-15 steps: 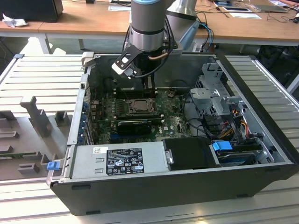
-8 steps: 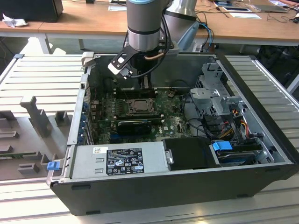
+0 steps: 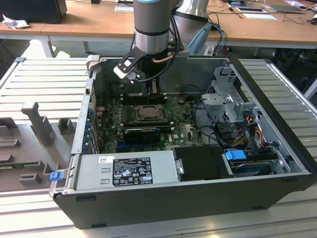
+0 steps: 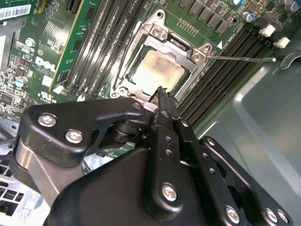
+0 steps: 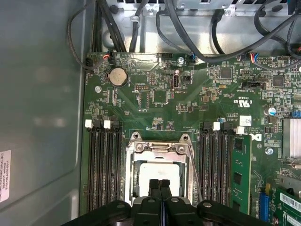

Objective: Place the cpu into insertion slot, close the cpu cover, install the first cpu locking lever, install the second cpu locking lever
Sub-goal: 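Install the first cpu locking lever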

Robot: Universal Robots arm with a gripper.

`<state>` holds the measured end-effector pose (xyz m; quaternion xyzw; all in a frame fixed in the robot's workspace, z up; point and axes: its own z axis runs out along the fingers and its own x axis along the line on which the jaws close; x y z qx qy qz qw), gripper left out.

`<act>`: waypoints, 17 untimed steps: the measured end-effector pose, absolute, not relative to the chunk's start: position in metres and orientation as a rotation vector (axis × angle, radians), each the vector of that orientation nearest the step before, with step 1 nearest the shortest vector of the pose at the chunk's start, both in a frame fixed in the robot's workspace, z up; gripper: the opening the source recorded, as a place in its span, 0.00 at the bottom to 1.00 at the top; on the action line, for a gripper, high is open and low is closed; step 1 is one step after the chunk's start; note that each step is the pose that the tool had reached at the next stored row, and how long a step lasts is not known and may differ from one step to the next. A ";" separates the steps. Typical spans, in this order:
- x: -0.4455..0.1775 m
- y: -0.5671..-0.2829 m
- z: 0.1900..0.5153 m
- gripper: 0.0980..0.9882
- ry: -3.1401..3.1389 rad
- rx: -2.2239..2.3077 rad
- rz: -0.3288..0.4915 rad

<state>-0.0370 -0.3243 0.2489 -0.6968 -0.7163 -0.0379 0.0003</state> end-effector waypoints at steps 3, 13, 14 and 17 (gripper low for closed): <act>-0.037 -0.324 0.252 0.01 -2.249 -2.189 -0.119; -0.037 -0.324 0.260 0.01 -2.247 -2.191 -0.119; -0.037 -0.324 0.261 0.01 -2.247 -2.192 -0.119; -0.037 -0.324 0.266 0.01 -2.247 -2.191 -0.119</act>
